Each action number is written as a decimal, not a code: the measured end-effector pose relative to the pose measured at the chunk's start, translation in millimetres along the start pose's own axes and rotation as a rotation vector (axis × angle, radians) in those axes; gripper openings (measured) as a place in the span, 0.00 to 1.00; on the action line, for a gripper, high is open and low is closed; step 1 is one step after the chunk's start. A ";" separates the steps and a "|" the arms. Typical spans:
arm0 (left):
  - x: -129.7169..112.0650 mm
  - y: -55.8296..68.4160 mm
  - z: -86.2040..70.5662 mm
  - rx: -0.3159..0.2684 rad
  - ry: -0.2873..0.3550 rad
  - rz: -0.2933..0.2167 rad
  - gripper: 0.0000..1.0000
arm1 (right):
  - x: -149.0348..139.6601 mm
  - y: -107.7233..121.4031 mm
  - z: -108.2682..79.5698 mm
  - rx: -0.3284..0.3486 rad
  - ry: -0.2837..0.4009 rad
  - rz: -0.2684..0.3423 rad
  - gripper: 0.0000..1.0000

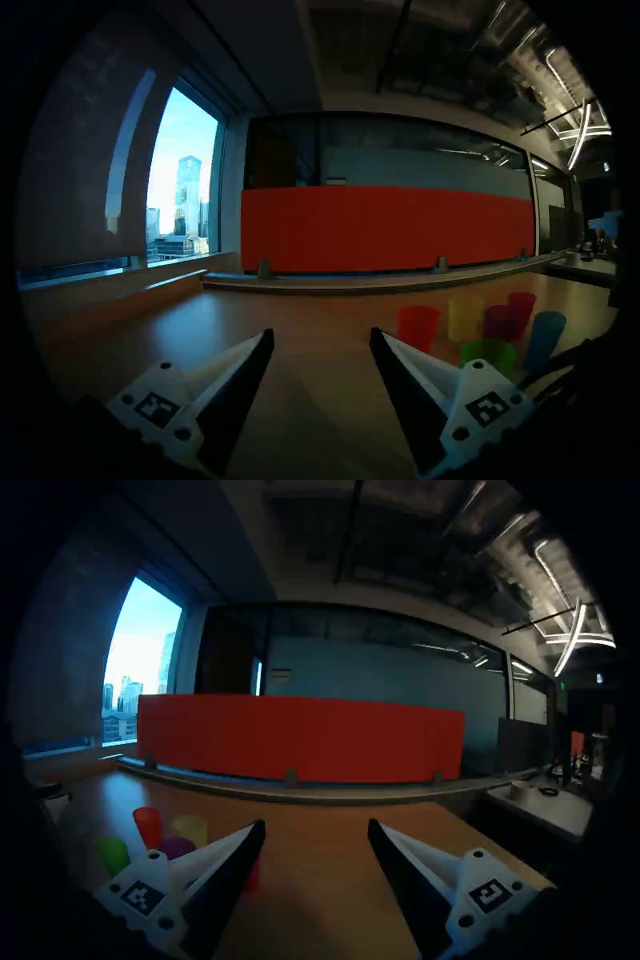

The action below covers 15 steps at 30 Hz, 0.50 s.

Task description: Pour water

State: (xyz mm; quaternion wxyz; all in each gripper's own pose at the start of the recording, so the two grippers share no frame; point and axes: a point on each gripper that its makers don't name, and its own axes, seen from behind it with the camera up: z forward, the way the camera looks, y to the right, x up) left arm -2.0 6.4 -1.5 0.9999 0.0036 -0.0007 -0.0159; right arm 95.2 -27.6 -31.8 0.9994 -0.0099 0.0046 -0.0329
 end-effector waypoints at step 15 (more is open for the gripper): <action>0.3 -0.5 -1.2 0.000 0.000 0.001 0.88 | 5.8 4.5 -9.2 0.023 0.049 0.030 0.99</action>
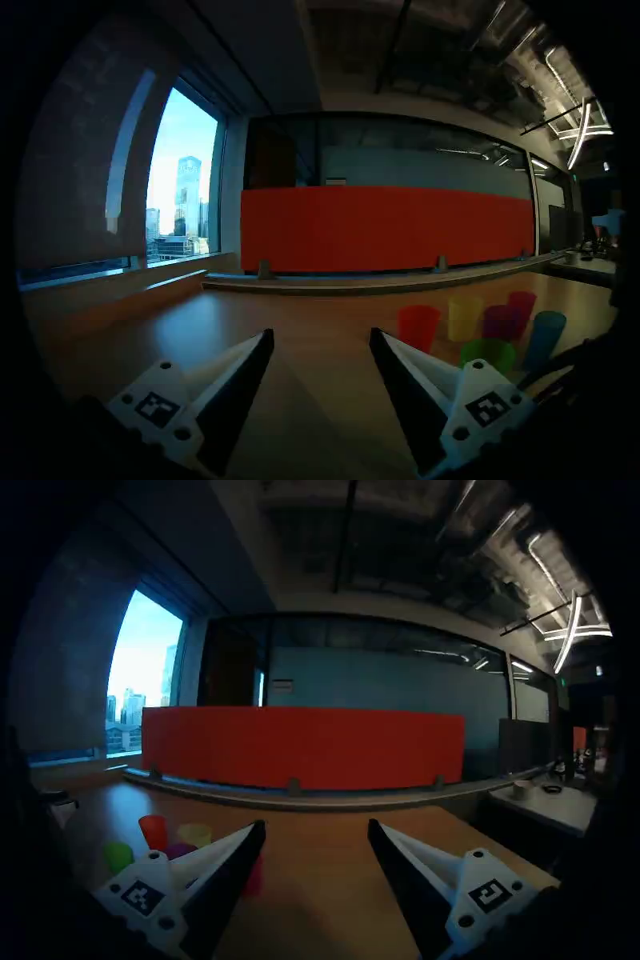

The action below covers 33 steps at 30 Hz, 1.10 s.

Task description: Pour water

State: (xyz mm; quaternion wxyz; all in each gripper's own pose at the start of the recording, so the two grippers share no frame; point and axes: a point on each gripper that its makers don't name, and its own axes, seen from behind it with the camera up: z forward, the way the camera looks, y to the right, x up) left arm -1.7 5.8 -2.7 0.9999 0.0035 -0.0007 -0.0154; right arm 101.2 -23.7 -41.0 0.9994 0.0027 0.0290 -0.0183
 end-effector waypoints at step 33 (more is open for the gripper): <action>-0.5 0.1 -0.1 0.000 0.000 0.000 0.88 | -58.2 7.6 25.3 -0.015 0.046 0.017 0.99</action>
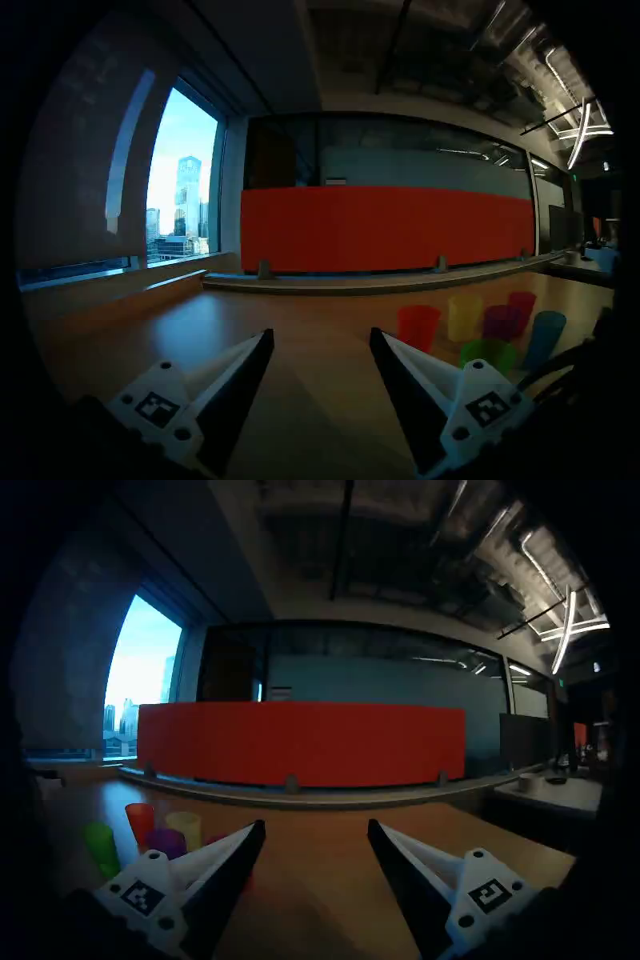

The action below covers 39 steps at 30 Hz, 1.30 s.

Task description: Pour water

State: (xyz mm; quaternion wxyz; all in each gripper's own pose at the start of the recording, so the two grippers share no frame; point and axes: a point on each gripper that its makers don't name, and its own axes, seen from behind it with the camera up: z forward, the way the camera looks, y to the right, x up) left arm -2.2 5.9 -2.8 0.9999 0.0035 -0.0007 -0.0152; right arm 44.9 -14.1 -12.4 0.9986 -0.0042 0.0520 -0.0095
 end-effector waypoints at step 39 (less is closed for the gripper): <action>-0.3 0.1 0.1 0.000 0.000 0.000 0.88 | -38.4 14.1 6.3 -0.015 -0.072 0.047 0.99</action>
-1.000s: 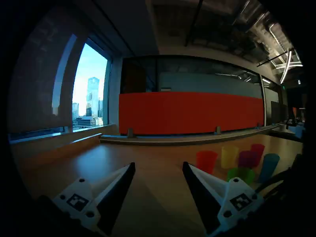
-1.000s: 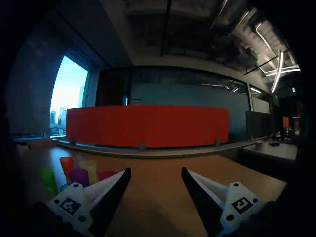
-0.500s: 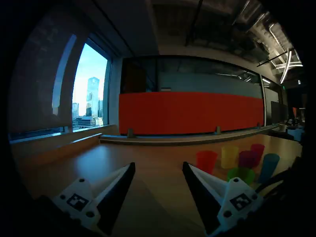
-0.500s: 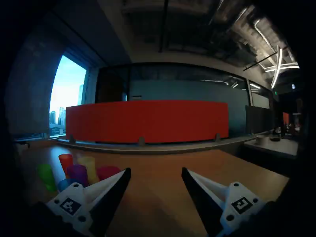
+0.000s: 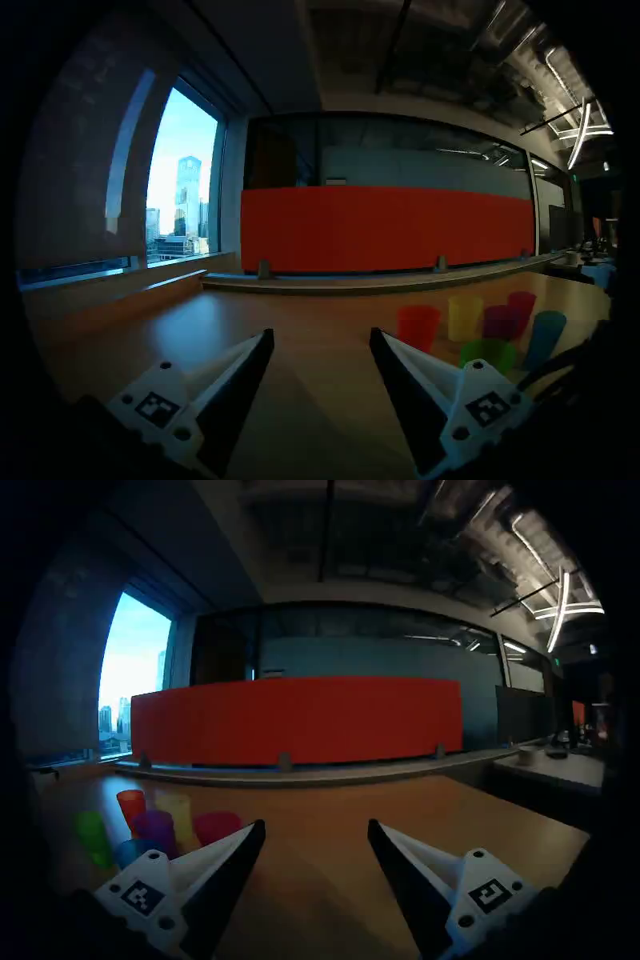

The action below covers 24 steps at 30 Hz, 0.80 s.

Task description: Pour water

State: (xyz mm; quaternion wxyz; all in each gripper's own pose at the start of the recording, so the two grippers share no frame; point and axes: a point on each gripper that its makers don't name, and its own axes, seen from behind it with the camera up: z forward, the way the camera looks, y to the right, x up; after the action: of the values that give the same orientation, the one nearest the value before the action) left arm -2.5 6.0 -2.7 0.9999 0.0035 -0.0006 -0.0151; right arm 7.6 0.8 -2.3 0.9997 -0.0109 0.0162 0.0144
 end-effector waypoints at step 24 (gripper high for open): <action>-0.2 -0.1 -0.2 0.000 0.000 0.000 0.88 | -0.7 -4.3 -4.4 0.001 0.004 -0.034 0.99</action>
State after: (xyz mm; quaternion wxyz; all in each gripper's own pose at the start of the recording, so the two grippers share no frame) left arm -2.7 5.9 -3.0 0.9999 0.0035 -0.0006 -0.0152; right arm 6.9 -3.6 -6.5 0.9998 -0.0106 0.0182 -0.0027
